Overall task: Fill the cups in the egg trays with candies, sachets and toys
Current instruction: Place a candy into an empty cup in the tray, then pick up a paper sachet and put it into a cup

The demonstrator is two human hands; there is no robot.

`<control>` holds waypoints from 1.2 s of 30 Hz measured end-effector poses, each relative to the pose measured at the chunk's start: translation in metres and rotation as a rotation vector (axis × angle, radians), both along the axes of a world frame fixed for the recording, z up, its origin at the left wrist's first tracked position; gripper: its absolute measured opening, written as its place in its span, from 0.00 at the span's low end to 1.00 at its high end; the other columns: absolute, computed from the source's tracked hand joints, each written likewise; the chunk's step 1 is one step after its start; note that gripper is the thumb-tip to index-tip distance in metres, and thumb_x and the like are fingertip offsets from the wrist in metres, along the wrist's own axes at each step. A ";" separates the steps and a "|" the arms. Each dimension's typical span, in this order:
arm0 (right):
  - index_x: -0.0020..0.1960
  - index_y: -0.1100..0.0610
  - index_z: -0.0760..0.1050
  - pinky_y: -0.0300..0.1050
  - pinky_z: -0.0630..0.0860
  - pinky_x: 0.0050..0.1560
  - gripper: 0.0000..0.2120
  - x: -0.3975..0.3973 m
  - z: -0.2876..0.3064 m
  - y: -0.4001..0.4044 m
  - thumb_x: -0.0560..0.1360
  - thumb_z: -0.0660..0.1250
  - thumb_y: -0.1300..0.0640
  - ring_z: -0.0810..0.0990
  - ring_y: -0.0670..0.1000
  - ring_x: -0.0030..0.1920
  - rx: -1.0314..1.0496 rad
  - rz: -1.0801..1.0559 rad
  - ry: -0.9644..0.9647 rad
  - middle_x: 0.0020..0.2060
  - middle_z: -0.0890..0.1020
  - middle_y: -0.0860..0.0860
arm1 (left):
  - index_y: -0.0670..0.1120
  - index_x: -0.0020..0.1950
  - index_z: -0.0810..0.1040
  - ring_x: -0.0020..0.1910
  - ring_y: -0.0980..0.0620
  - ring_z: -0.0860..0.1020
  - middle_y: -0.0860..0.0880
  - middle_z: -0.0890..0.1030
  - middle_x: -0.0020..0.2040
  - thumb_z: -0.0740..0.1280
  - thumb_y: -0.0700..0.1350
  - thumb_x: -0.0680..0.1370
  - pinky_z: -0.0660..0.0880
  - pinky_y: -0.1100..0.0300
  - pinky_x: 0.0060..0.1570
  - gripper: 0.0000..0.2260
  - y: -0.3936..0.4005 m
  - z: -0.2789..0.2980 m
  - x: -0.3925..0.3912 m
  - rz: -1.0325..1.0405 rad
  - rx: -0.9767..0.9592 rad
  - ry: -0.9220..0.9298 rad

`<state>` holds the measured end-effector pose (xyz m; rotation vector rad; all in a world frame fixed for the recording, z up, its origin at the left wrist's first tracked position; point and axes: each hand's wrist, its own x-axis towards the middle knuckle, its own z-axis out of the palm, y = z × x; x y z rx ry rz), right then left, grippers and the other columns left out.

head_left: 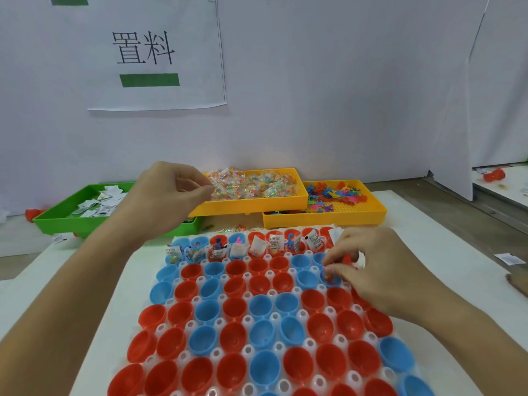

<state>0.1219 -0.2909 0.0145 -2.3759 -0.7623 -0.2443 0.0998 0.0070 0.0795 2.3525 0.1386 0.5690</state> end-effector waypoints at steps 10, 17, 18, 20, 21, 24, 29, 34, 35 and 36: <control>0.41 0.49 0.86 0.33 0.72 0.44 0.06 0.002 -0.002 0.000 0.73 0.76 0.60 0.77 0.42 0.42 0.006 0.021 -0.004 0.38 0.80 0.41 | 0.42 0.51 0.85 0.50 0.40 0.80 0.39 0.84 0.50 0.69 0.42 0.77 0.76 0.53 0.52 0.06 0.077 -0.026 0.035 0.515 0.117 0.055; 0.43 0.45 0.84 0.30 0.69 0.41 0.06 0.001 -0.001 -0.002 0.73 0.76 0.57 0.76 0.39 0.46 0.016 0.023 0.013 0.40 0.80 0.38 | 0.41 0.51 0.86 0.44 0.41 0.79 0.37 0.84 0.49 0.75 0.40 0.74 0.75 0.54 0.45 0.08 0.095 -0.028 0.070 0.443 0.245 0.291; 0.43 0.45 0.84 0.29 0.69 0.41 0.06 0.001 -0.001 -0.002 0.73 0.76 0.57 0.76 0.38 0.46 0.016 0.028 0.016 0.40 0.80 0.38 | 0.40 0.51 0.86 0.46 0.41 0.80 0.37 0.84 0.49 0.76 0.42 0.73 0.77 0.53 0.46 0.09 0.094 -0.027 0.073 0.418 0.251 0.339; 0.43 0.45 0.84 0.28 0.69 0.41 0.06 0.001 -0.002 -0.003 0.73 0.76 0.56 0.76 0.38 0.48 0.018 0.037 0.021 0.41 0.80 0.38 | 0.39 0.50 0.86 0.47 0.41 0.81 0.37 0.84 0.48 0.77 0.42 0.72 0.78 0.52 0.49 0.10 0.092 -0.026 0.077 0.386 0.273 0.414; 0.43 0.45 0.84 0.28 0.69 0.42 0.06 0.001 -0.002 -0.003 0.73 0.76 0.56 0.75 0.37 0.48 0.020 0.039 0.025 0.41 0.80 0.38 | 0.38 0.50 0.85 0.48 0.41 0.81 0.37 0.84 0.48 0.77 0.42 0.73 0.79 0.51 0.49 0.10 0.092 -0.026 0.078 0.379 0.290 0.431; 0.42 0.45 0.85 0.27 0.69 0.44 0.07 0.003 -0.002 -0.005 0.72 0.76 0.58 0.76 0.39 0.48 0.032 0.049 0.016 0.40 0.80 0.39 | 0.35 0.51 0.84 0.46 0.41 0.81 0.36 0.84 0.48 0.75 0.39 0.73 0.80 0.49 0.51 0.10 0.091 -0.026 0.081 0.385 0.317 0.444; 0.43 0.47 0.85 0.27 0.68 0.43 0.06 0.005 -0.003 -0.006 0.72 0.76 0.59 0.76 0.39 0.45 0.028 0.044 -0.016 0.38 0.79 0.38 | 0.34 0.52 0.83 0.43 0.42 0.76 0.35 0.83 0.51 0.71 0.39 0.76 0.76 0.53 0.44 0.09 0.090 -0.026 0.082 0.377 0.354 0.474; 0.45 0.48 0.85 0.29 0.70 0.44 0.05 0.007 -0.005 -0.004 0.74 0.74 0.58 0.76 0.39 0.43 -0.009 0.035 -0.019 0.40 0.79 0.38 | 0.33 0.53 0.83 0.44 0.42 0.78 0.36 0.83 0.49 0.69 0.37 0.77 0.75 0.54 0.44 0.09 0.092 -0.024 0.084 0.364 0.385 0.506; 0.45 0.48 0.85 0.29 0.70 0.44 0.05 0.007 -0.005 -0.004 0.74 0.74 0.58 0.76 0.39 0.43 -0.009 0.035 -0.021 0.40 0.79 0.38 | 0.34 0.53 0.83 0.47 0.40 0.79 0.36 0.83 0.50 0.70 0.37 0.76 0.77 0.52 0.47 0.09 0.093 -0.024 0.084 0.367 0.398 0.504; 0.46 0.49 0.86 0.29 0.70 0.44 0.05 0.007 -0.004 -0.004 0.74 0.74 0.58 0.76 0.39 0.43 -0.008 0.035 -0.022 0.40 0.79 0.38 | 0.34 0.53 0.83 0.50 0.39 0.80 0.36 0.83 0.51 0.70 0.38 0.77 0.78 0.51 0.50 0.09 0.093 -0.025 0.085 0.370 0.405 0.498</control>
